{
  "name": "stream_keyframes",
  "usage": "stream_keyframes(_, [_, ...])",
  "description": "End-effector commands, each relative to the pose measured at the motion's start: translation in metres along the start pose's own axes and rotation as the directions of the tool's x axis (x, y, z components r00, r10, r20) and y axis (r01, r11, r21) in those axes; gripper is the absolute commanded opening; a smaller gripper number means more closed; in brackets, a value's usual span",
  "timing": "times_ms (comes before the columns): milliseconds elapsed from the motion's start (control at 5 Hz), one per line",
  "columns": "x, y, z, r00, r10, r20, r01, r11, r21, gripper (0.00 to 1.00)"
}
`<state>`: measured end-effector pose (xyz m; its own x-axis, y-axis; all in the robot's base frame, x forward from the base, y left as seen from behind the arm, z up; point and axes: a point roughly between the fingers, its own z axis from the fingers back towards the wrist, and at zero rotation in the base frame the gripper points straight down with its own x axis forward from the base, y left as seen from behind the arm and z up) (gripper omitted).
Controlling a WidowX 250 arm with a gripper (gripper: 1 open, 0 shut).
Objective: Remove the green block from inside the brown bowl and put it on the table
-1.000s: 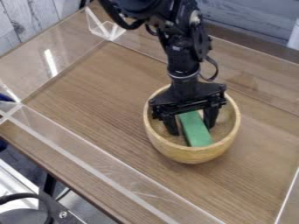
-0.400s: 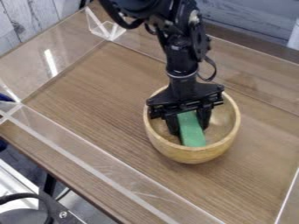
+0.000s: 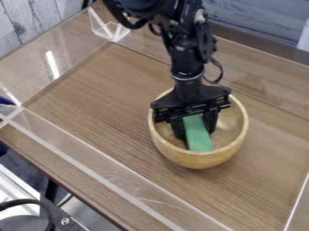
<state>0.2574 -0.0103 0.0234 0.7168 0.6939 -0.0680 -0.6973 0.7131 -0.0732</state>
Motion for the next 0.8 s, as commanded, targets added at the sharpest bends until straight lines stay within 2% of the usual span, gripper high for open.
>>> stream_keyframes(0, [0.0044, 0.0041, 0.0073, 1.0, 0.016, 0.003, -0.016, 1.0, -0.004, 0.0])
stream_keyframes(600, [0.0051, 0.0042, 0.0143, 1.0, 0.012, -0.003, -0.012, 1.0, -0.002, 0.0])
